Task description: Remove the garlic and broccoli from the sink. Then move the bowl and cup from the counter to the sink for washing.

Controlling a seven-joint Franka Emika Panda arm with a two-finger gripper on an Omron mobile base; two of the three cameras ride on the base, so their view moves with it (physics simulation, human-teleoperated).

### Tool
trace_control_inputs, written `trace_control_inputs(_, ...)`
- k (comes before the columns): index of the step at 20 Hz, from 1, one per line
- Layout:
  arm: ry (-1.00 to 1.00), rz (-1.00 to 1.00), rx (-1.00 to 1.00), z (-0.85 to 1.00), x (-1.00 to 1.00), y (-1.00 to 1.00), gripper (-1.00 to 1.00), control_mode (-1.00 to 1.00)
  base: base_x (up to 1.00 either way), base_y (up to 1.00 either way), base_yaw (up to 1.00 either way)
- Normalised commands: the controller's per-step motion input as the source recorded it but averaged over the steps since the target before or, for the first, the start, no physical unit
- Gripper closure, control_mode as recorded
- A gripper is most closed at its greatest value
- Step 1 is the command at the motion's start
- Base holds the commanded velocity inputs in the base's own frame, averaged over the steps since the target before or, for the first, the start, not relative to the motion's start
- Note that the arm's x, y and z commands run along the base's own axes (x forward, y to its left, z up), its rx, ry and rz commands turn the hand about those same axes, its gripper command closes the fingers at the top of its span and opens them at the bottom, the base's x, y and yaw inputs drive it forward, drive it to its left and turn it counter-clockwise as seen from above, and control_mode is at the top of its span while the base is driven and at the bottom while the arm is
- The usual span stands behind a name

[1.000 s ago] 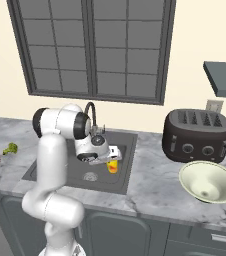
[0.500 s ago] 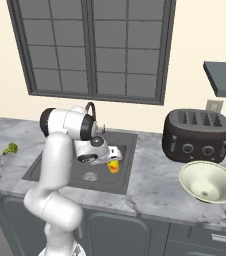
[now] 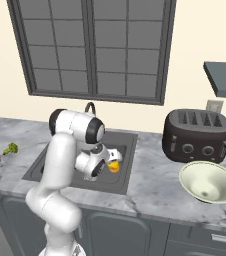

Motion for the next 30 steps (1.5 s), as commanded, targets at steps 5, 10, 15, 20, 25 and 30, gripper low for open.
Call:
trace_control_inputs(5, 0.00, 0.00, 0.00, 0.00, 0.22, -0.24, 1.00, -1.00, 0.00, 0.00, 0.00)
trace_control_inputs(10, 0.01, 0.00, 0.00, 0.00, 0.25, -0.24, 1.00, -1.00, 0.00, 0.00, 0.00)
trace_control_inputs(15, 0.05, 0.00, 0.00, 0.00, 0.22, -0.31, 1.00, -1.00, 0.00, 0.00, 0.00)
trace_control_inputs(20, 0.06, -0.04, 0.00, 0.00, 0.22, -0.35, 1.00, -1.00, 0.00, 0.00, 0.00)
trace_control_inputs(25, 0.05, -0.05, 0.00, 0.01, 0.27, -0.32, 1.00, -1.00, 0.00, 0.00, 0.00)
trace_control_inputs(30, 0.06, -0.01, 0.00, 0.00, 0.28, -0.26, 1.00, -1.00, 0.00, 0.00, 0.00)
